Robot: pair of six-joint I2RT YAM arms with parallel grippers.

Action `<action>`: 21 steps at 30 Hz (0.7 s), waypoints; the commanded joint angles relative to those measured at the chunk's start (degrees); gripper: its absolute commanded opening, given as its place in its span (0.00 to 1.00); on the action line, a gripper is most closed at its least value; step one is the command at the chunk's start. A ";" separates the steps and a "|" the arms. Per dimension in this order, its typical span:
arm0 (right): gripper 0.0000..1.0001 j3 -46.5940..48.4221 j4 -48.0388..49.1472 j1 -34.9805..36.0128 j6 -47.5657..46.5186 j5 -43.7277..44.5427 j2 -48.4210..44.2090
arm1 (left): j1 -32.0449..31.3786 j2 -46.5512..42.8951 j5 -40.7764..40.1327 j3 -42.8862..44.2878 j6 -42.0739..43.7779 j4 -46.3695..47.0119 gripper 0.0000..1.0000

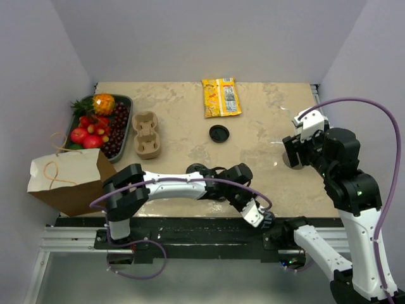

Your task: Pack the takeout coffee

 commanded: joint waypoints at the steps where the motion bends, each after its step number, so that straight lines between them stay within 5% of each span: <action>1: 0.75 -0.30 2.69 -0.93 -0.52 0.38 -0.46 | 2.22 1.52 3.40 10.63 -1.31 -15.22 0.00; 10: 0.75 3.48 7.52 -0.93 -0.62 1.53 10.16 | 14.52 9.16 -2.57 42.72 -9.57 -49.86 0.00; 16: 0.77 4.71 12.09 -0.93 -0.95 -9.70 16.76 | 31.72 19.18 -2.93 67.73 -17.74 -67.53 0.00; 21: 0.75 3.49 14.28 -0.84 -9.63 -21.82 21.33 | 44.40 18.32 -2.76 64.37 -27.05 -67.64 0.00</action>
